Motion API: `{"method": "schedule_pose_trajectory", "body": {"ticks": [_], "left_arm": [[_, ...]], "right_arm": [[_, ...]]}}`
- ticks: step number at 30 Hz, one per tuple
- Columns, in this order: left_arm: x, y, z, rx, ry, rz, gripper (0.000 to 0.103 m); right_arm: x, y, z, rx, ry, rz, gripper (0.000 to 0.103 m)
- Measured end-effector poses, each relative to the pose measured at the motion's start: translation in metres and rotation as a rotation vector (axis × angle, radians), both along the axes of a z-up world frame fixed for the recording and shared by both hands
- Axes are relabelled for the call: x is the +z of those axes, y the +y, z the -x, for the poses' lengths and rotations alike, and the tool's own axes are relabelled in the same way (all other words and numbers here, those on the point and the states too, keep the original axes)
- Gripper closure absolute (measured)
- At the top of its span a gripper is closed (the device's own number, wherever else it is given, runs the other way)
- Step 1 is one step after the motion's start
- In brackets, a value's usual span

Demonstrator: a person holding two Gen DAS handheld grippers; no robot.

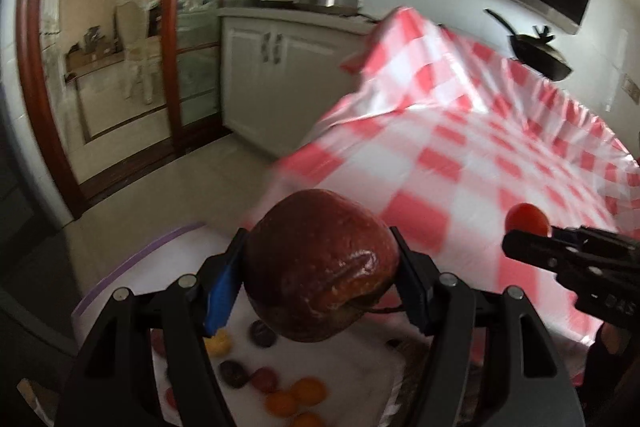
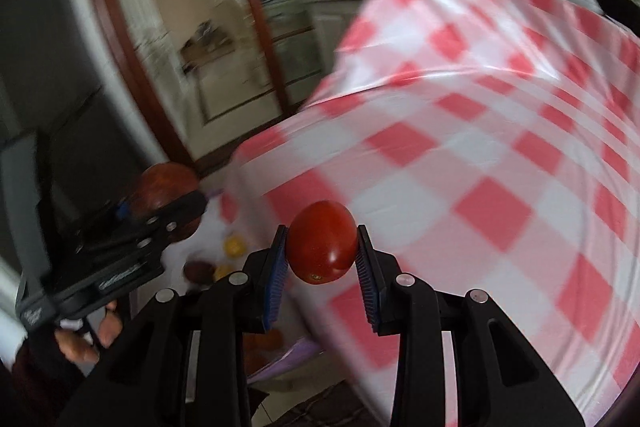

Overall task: Organize fruits
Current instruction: 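Carry the tomato and red apple in both tools over the white box, then open both tools to drop the tomato and apple into the box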

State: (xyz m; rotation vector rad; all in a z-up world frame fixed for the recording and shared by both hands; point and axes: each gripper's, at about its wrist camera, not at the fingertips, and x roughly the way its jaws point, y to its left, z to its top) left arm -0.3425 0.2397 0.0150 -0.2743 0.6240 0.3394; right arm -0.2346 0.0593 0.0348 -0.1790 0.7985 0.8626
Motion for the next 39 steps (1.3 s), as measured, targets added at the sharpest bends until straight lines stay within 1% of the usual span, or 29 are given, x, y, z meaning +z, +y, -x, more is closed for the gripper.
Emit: {"method": "schedule_pose_trajectory", "body": {"ticks": [3,7,9,12,16,22,24,25,28,30,33,36,39], "left_arm": [[-0.019,0.016,0.016,0.04,0.042,0.013,0.035],[-0.047,0.035,0.032,0.094,0.091,0.047,0.035],[-0.059,0.043,0.036,0.116,0.118,0.06,0.035],[-0.078,0.053,0.037,0.131,0.19,0.069,0.035],[-0.108,0.067,0.036,0.142,0.297,0.108,0.035],[-0.146,0.079,0.038,0.151,0.426,0.133,0.035],[-0.153,0.086,0.039,0.156,0.452,0.178,0.035],[-0.155,0.088,0.04,0.156,0.455,0.185,0.035],[-0.158,0.089,0.036,0.167,0.497,0.173,0.035],[-0.163,0.092,0.034,0.167,0.524,0.197,0.035],[-0.169,0.091,0.032,0.176,0.561,0.212,0.035],[-0.172,0.094,0.033,0.186,0.571,0.239,0.035],[-0.177,0.097,0.034,0.198,0.599,0.257,0.035]], "right_arm": [[-0.009,0.026,0.023,0.108,-0.008,0.04,0.07],[-0.03,0.061,0.055,0.257,-0.008,0.116,0.07],[-0.042,0.074,0.067,0.311,0.0,0.151,0.07],[-0.065,0.095,0.082,0.382,0.01,0.224,0.07],[-0.101,0.124,0.092,0.448,0.041,0.326,0.07],[-0.141,0.15,0.086,0.461,0.12,0.406,0.07],[-0.149,0.155,0.085,0.452,0.147,0.42,0.07],[-0.152,0.16,0.085,0.449,0.154,0.426,0.07],[-0.162,0.167,0.081,0.437,0.17,0.457,0.07],[-0.167,0.168,0.08,0.431,0.18,0.47,0.07],[-0.174,0.172,0.075,0.431,0.183,0.494,0.07],[-0.181,0.171,0.077,0.427,0.184,0.514,0.07],[-0.183,0.169,0.077,0.423,0.187,0.52,0.07]]}}
